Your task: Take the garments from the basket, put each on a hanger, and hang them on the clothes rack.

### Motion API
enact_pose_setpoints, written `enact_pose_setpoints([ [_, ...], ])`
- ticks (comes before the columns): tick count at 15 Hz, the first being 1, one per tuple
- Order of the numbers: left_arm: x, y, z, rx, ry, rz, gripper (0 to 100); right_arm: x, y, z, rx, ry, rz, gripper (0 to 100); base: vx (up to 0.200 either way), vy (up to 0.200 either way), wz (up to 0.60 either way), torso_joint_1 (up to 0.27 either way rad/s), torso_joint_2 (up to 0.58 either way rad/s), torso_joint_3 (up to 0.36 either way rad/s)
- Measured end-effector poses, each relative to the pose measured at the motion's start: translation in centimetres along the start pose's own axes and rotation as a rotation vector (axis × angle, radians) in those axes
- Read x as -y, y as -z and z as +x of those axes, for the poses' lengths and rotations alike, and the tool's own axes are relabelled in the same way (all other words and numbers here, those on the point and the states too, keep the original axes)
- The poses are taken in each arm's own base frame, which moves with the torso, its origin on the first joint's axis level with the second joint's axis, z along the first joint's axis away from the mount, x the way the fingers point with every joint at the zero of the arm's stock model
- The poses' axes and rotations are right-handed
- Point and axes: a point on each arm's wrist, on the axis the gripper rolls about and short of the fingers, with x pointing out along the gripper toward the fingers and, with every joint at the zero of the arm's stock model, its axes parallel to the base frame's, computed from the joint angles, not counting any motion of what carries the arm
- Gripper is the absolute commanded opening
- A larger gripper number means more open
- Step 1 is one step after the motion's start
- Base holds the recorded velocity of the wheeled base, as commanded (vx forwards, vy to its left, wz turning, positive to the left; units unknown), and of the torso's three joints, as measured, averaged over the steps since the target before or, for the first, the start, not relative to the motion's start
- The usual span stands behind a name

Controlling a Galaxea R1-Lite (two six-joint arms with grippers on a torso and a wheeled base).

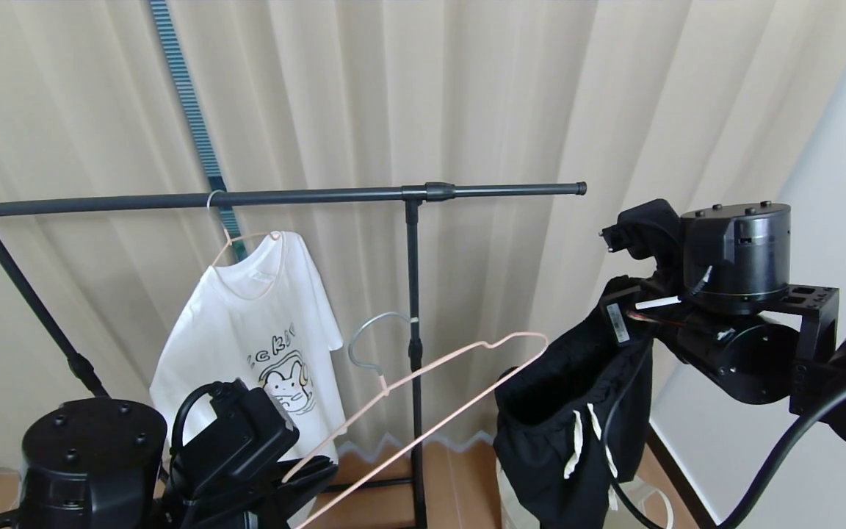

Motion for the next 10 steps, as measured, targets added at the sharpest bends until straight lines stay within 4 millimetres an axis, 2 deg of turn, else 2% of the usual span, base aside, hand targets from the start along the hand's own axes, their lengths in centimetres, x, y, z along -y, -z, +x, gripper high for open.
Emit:
enact_pose_setpoints([
  [4, 1.0, 0.3, -0.2, -0.005, 0.044, 0.023, 0, -0.2, 0.2, 0.5, -0.012, 0.013, -0.004, 0, 0.0, 0.0, 0.0, 0.0, 0.0, 0.0],
  [10, 1.3, 0.3, -0.2, -0.004, 0.056, 0.023, 0, -2.2, 0.8, -0.9, -0.011, -0.016, -0.048, 0, 0.0, 0.0, 0.0, 0.0, 0.0, 0.0],
])
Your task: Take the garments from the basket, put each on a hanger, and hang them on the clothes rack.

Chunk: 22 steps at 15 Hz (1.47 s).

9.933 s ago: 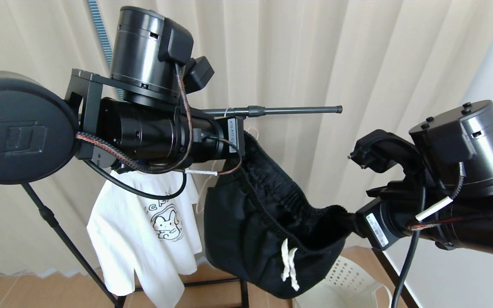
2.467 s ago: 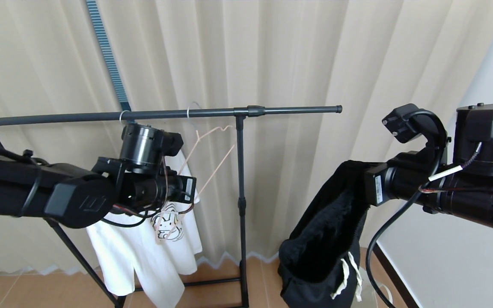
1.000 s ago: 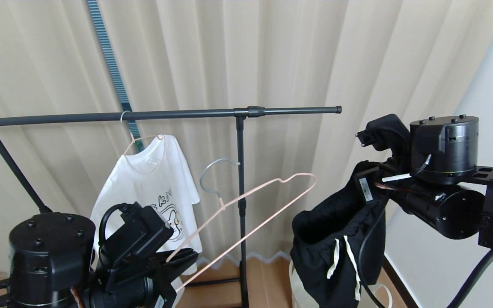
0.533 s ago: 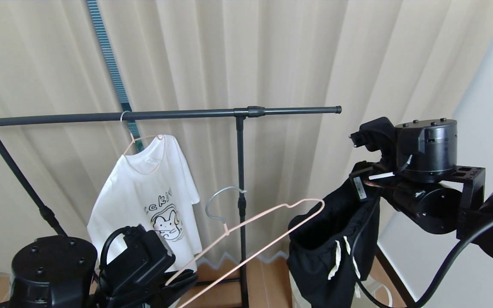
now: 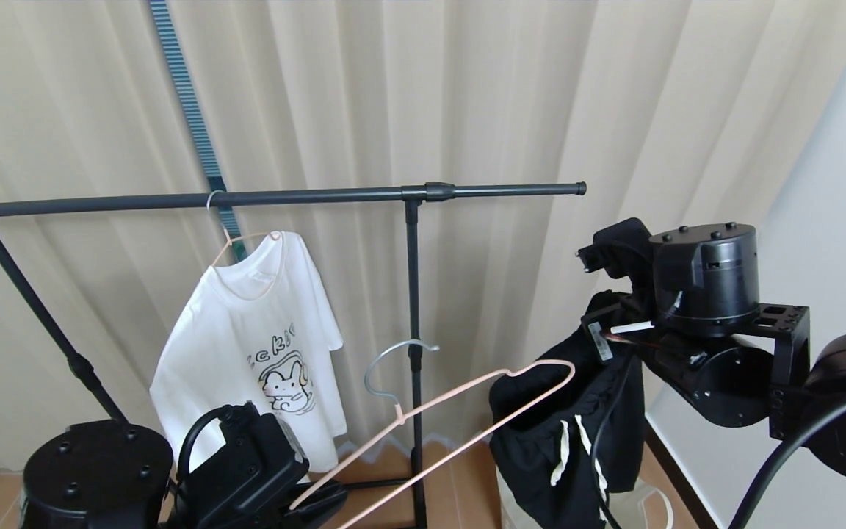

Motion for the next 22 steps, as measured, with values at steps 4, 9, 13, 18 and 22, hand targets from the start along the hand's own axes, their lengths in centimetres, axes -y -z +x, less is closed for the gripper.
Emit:
enact_pose_setpoints([
  [4, 0.0, -0.1, 0.1, 0.027, 0.012, -0.003, 0, -1.3, 0.4, -0.4, -0.004, -0.022, -0.028, 0, 0.0, 0.0, 0.0, 0.0, 0.0, 0.0],
  [9, 0.1, 0.0, 0.3, 0.022, 0.039, -0.005, 0, -2.5, 0.6, -1.0, 0.021, -0.021, -0.032, 0, 0.0, 0.0, 0.0, 0.0, 0.0, 0.0],
  [13, -0.1, -0.2, 0.5, 0.036, 0.026, -0.012, 0, -3.1, 0.7, -2.2, 0.037, -0.033, -0.048, 0, 0.0, 0.0, 0.0, 0.0, 0.0, 0.0],
  [18, -0.5, -0.3, 1.3, 0.051, -0.016, -0.052, 0, -3.7, 0.4, -4.5, 0.081, -0.072, -0.053, 0, 0.0, 0.0, 0.0, 0.0, 0.0, 0.0],
  [22, -0.6, -0.4, 1.5, 0.069, -0.023, -0.053, 0, -4.6, 0.4, -6.1, 0.11, -0.125, -0.068, 0, 0.0, 0.0, 0.0, 0.0, 0.0, 0.0],
])
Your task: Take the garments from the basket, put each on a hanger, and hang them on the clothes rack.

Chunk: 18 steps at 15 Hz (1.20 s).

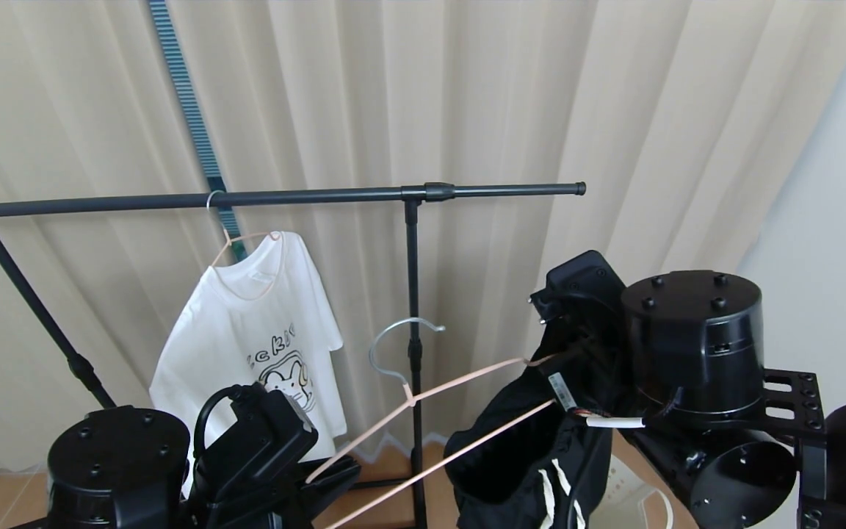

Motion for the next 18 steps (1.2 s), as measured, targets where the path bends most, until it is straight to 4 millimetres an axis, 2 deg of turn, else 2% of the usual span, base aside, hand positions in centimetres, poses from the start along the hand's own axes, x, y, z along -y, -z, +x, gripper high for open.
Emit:
enact_pose_setpoints([
  [11, 0.0, 0.1, 0.1, -0.004, -0.001, -0.015, 0, -3.0, -0.2, -3.3, 0.06, -0.12, 0.002, 0, 0.0, 0.0, 0.0, 0.0, 0.0, 0.0],
  [18, 0.0, 0.1, 0.1, -0.004, 0.0, -0.015, 0, -3.6, -0.9, -4.7, 0.094, -0.166, 0.046, 0, 0.0, 0.0, 0.0, 0.0, 0.0, 0.0],
])
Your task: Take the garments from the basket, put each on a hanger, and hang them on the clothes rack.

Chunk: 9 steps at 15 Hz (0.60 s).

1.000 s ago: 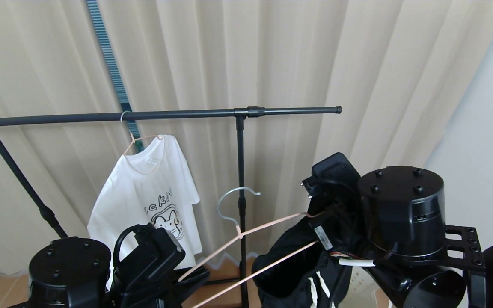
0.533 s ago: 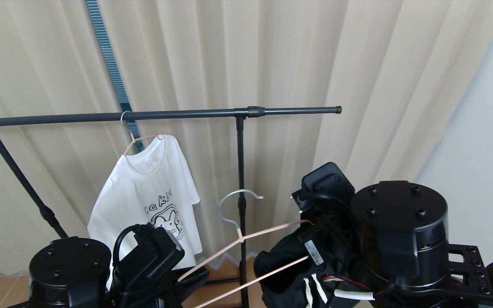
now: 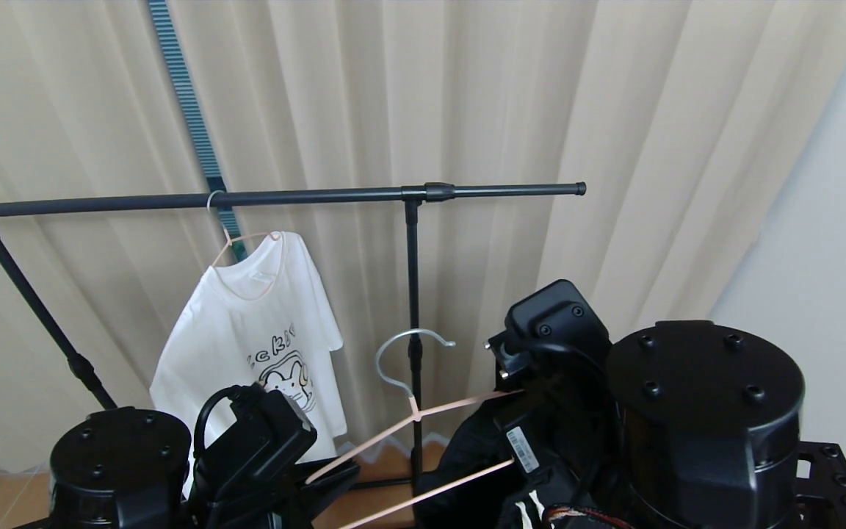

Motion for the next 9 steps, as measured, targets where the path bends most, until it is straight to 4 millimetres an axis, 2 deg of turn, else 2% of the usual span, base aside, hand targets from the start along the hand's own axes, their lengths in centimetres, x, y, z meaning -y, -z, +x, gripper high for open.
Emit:
enact_pose_setpoints([
  [9, -0.5, -0.5, 0.1, 0.045, -0.023, -0.042, 0, -0.7, -2.7, -1.7, 0.082, -0.059, 0.182, 0, 0.0, 0.0, 0.0, 0.0, 0.0, 0.0],
])
